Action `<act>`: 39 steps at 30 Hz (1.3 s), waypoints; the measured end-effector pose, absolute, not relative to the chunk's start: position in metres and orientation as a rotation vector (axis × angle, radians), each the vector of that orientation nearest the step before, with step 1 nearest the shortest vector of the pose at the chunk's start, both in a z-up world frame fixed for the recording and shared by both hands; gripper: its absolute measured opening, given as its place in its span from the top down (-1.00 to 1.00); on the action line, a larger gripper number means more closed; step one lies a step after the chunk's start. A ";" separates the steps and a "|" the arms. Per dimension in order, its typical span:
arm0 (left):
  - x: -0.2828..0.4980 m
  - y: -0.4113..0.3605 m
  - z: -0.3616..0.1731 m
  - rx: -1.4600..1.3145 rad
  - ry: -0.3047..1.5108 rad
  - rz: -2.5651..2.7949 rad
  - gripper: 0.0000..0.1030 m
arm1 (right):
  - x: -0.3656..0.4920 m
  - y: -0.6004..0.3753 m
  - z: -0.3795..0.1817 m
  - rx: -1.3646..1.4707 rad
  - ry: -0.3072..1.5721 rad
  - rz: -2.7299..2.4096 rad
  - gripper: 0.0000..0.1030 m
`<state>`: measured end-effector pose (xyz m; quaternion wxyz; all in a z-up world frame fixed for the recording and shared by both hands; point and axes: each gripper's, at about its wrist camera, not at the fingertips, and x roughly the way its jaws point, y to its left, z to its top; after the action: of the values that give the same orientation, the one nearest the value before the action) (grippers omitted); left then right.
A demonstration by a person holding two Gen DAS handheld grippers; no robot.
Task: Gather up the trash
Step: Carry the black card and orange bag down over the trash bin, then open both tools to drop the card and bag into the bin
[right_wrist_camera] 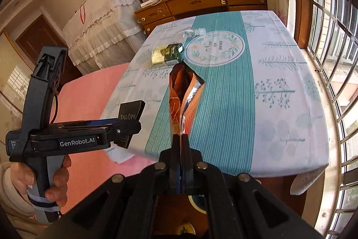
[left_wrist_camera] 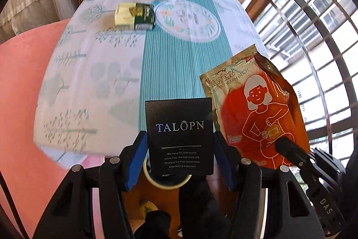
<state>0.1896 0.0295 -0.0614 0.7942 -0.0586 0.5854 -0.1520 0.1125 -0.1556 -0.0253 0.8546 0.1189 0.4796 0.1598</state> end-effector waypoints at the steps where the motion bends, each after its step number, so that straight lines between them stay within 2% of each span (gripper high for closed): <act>1: 0.178 0.034 -0.065 -0.119 1.272 -0.330 -0.10 | 0.102 -0.151 -0.026 0.245 1.023 0.340 0.98; 8: 0.118 0.044 -0.097 -0.157 1.328 -0.367 -0.10 | 0.040 -0.129 -0.051 0.195 1.150 0.358 0.98; 12: 0.094 0.033 -0.131 -0.161 1.354 -0.367 -0.10 | 0.022 -0.128 -0.090 0.201 1.240 0.355 0.98; 17: 0.079 0.015 -0.199 -0.127 1.416 -0.355 -0.11 | 0.013 -0.135 -0.164 0.250 1.350 0.325 0.98; 26: 0.089 0.001 -0.376 -0.134 1.530 -0.271 -0.11 | 0.034 -0.148 -0.346 0.266 1.465 0.225 0.98; 30: 0.099 -0.004 -0.437 -0.146 1.540 -0.246 -0.12 | 0.051 -0.151 -0.418 0.256 1.474 0.201 0.98; 35: 0.114 -0.004 -0.495 -0.131 1.544 -0.191 -0.14 | 0.072 -0.160 -0.477 0.271 1.446 0.153 0.95; 37: 0.119 -0.004 -0.512 -0.132 1.567 -0.169 -0.40 | 0.078 -0.160 -0.494 0.257 1.460 0.126 0.67; 39: 0.124 -0.001 -0.520 -0.133 1.550 -0.151 -0.48 | 0.088 -0.160 -0.503 0.253 1.468 0.127 -0.11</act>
<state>0.1243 -0.0008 -0.5201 0.7099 -0.0600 0.6985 -0.0678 0.0879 -0.1599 -0.5029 0.7333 0.1151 0.6676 0.0578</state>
